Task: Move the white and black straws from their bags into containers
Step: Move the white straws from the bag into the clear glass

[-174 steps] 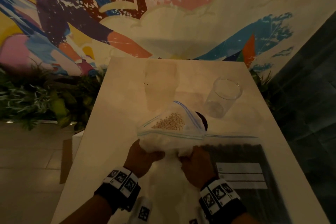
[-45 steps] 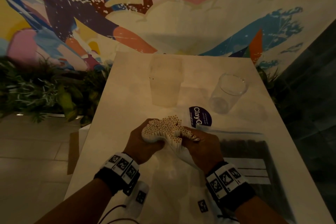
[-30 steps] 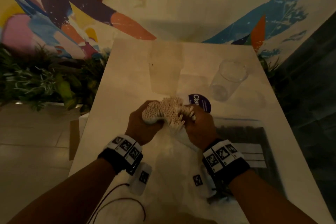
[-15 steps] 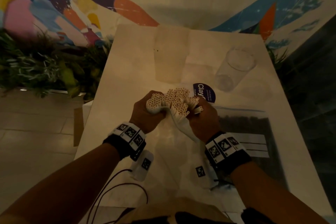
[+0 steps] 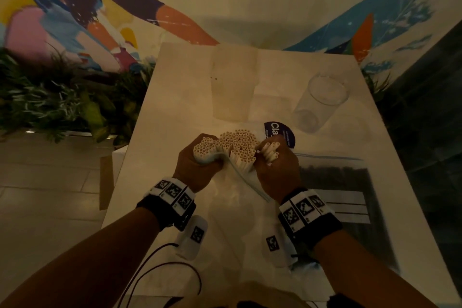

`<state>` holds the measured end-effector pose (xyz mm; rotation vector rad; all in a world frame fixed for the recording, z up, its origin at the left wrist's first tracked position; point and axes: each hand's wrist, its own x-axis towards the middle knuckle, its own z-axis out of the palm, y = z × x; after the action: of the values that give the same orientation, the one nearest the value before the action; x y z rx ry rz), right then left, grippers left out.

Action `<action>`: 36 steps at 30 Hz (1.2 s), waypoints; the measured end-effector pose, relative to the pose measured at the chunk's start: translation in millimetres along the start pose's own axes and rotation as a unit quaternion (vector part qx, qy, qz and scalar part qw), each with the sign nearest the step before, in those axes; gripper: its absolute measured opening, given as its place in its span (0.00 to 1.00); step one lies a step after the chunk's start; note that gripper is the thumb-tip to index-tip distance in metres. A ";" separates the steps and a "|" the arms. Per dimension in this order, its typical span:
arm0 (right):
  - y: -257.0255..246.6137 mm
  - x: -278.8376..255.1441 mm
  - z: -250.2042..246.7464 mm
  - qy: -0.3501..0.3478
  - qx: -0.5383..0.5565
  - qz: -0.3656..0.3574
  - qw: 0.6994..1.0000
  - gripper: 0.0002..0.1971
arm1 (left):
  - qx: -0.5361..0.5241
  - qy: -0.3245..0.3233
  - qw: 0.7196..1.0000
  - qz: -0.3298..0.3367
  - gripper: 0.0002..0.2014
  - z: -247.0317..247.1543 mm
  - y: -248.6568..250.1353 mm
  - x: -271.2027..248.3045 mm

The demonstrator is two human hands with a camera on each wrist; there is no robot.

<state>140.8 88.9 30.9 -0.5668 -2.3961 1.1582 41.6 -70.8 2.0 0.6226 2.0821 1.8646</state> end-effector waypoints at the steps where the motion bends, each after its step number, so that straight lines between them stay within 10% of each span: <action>1: -0.8 0.0 0.4 -0.002 0.017 0.008 1.000 0.07 | 0.001 0.002 1.000 -0.011 0.20 -0.5 -2.4 0.4; 20: 3.0 3.5 -0.4 -0.056 -0.042 0.056 0.996 0.06 | -0.009 0.022 0.999 -0.043 0.17 -1.4 -1.3 -2.2; 36: -54.8 30.1 -67.2 0.051 0.426 0.038 0.903 0.16 | 0.028 0.067 0.991 -0.114 0.16 -1.5 -22.2 0.6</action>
<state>141.7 115.9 118.7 -0.3949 -1.5414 1.9602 37.5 -73.5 -19.7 0.2640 2.1911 1.7672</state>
